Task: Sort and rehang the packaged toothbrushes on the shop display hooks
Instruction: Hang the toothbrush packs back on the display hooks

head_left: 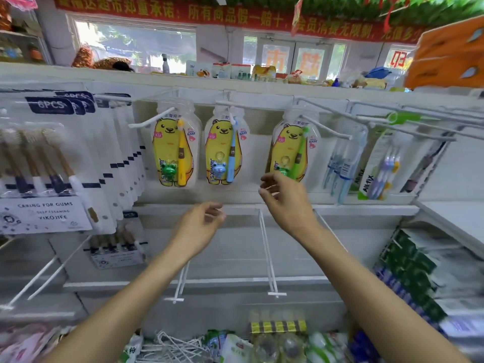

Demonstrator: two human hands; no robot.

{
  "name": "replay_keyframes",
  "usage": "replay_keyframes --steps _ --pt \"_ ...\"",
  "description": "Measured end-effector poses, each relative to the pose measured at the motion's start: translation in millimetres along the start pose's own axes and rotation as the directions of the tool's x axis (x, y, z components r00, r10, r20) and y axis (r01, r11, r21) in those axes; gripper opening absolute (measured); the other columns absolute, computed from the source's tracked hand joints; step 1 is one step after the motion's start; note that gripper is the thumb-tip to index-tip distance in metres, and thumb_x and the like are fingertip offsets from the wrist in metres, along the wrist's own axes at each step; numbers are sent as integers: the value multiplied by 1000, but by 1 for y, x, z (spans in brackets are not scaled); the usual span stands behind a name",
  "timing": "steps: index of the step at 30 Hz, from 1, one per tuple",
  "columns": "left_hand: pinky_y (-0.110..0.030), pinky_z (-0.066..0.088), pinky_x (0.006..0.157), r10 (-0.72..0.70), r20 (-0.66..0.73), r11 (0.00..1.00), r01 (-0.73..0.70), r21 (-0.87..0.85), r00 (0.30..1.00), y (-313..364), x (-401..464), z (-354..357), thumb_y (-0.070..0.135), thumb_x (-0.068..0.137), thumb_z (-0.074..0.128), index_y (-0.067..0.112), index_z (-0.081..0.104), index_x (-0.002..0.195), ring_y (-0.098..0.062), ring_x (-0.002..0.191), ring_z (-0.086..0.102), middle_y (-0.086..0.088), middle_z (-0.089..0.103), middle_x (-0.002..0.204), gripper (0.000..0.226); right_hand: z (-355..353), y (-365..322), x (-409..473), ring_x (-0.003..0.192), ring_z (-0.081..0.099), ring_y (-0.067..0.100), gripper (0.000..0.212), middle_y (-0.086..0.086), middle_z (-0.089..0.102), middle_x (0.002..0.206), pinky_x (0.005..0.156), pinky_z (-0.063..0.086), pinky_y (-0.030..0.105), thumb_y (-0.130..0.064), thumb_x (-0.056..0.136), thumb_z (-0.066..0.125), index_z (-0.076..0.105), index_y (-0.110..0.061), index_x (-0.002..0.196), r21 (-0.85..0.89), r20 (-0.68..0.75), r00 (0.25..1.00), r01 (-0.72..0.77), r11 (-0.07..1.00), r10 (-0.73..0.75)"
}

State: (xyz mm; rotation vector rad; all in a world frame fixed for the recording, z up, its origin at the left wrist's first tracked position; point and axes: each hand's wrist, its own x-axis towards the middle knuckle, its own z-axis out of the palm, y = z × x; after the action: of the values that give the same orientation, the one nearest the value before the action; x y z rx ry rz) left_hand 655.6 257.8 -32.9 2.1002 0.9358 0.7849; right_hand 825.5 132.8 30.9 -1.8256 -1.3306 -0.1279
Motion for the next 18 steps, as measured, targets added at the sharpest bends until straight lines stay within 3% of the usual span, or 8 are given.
replay_keyframes --steps 3,7,13,18 --pt "-33 47 97 187 -5 967 -184 175 982 10 -26 -5 35 94 64 30 62 124 -9 113 58 15 65 120 31 -18 8 -39 103 62 13 27 -2 67 114 91 54 36 -22 96 63 63 -16 123 -110 55 997 58 992 -52" --pt "-36 43 101 433 55 837 -424 346 900 32 -59 -8 39 94 61 27 55 133 -16 122 52 8 58 131 41 -46 17 -90 116 59 20 31 1 63 125 97 49 38 -23 96 63 60 -16 126 -263 92 992 113 958 -91" --pt "-44 46 100 599 179 682 -614 397 781 64 -92 21 48 88 48 19 56 134 -24 123 53 -2 58 131 55 -90 27 -154 121 54 27 39 3 57 134 94 50 45 -26 96 63 55 -15 132 -431 99 994 87 898 -49" --pt "-43 40 107 666 235 616 -699 363 708 94 -113 60 47 87 51 17 57 133 -24 123 52 -1 59 130 55 -127 40 -196 127 51 27 54 6 53 141 104 46 43 -27 94 64 47 -12 143 -543 75 997 64 837 -27"
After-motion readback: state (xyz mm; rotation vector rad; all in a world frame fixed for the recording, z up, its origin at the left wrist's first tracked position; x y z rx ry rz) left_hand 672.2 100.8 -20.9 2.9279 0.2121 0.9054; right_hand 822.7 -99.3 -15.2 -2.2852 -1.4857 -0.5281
